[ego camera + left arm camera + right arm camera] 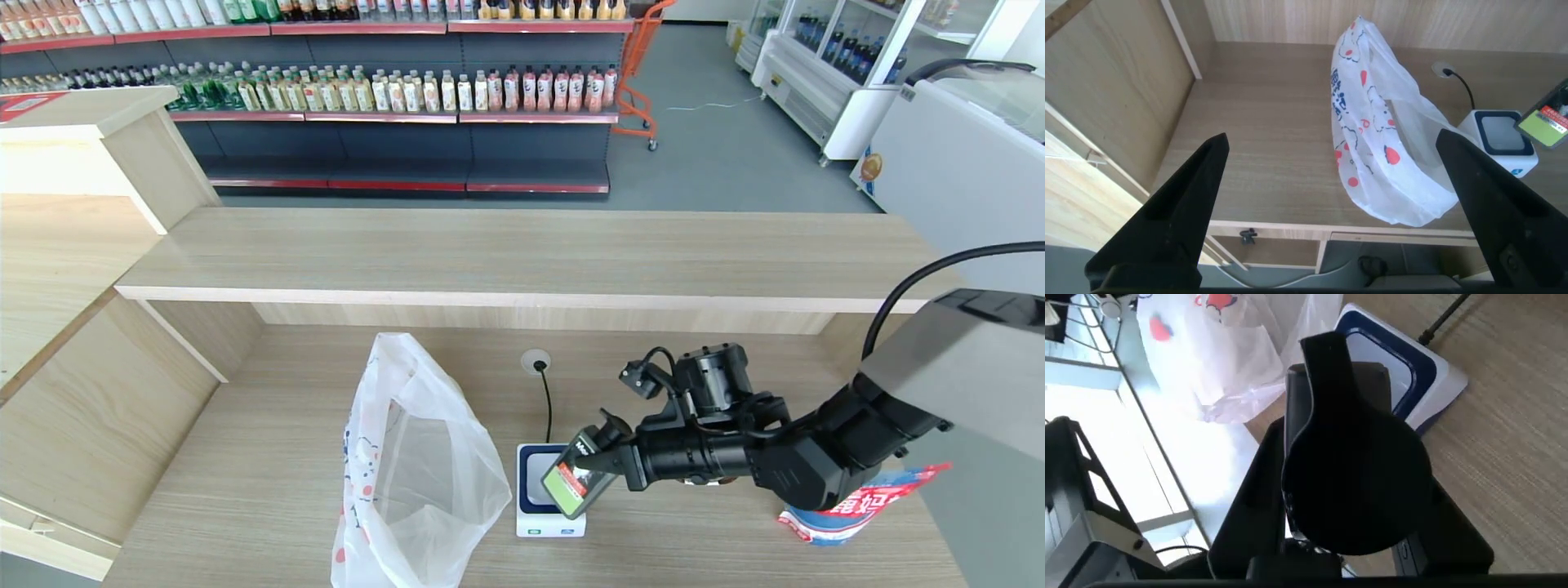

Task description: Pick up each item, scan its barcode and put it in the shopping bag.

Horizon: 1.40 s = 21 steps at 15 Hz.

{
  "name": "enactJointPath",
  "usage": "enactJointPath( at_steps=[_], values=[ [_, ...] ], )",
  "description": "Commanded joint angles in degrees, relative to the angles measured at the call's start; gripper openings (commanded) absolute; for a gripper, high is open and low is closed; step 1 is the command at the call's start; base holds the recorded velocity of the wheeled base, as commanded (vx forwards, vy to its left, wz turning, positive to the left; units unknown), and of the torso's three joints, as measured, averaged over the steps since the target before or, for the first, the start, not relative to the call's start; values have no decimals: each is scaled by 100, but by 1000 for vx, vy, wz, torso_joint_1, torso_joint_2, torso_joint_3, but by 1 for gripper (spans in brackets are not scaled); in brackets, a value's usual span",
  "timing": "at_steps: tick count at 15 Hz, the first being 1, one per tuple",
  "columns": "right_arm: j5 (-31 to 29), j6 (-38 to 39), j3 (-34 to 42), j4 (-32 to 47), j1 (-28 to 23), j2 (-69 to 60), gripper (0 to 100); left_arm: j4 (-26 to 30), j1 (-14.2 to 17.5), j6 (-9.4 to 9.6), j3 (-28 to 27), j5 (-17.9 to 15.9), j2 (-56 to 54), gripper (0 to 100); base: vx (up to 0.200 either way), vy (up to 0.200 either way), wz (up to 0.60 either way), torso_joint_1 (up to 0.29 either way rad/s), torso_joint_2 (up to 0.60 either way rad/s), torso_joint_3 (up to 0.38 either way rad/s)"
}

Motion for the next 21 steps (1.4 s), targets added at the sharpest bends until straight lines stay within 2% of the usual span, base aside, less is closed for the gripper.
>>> enactJointPath(
  at_steps=[1, 5, 11, 15, 17, 18, 21],
  values=[
    [-65, -189, -238, -91, 82, 385, 0, -4, 0, -2, 1, 1, -2, 100, 0, 0, 0, 0, 0, 0],
    [-197, -356, -256, -565, 196, 719, 0, -4, 0, -2, 1, 1, -2, 100, 0, 0, 0, 0, 0, 0],
    [-224, -330, -449, -680, 346, 763, 0, -4, 0, -2, 1, 1, -2, 100, 0, 0, 0, 0, 0, 0],
    [-215, 505, -159, -644, 161, -265, 0, -4, 0, -2, 1, 1, -2, 100, 0, 0, 0, 0, 0, 0],
    [-294, 505, 166, -776, -147, -828, 0, -4, 0, -2, 1, 1, -2, 100, 0, 0, 0, 0, 0, 0],
    [-347, 197, 315, -934, -349, -1118, 0, -4, 0, -2, 1, 1, -2, 100, 0, 0, 0, 0, 0, 0],
    [-294, -1385, 852, -1207, -1087, -1795, 0, 5, 0, -2, 1, 1, -2, 100, 0, 0, 0, 0, 0, 0]
  ],
)
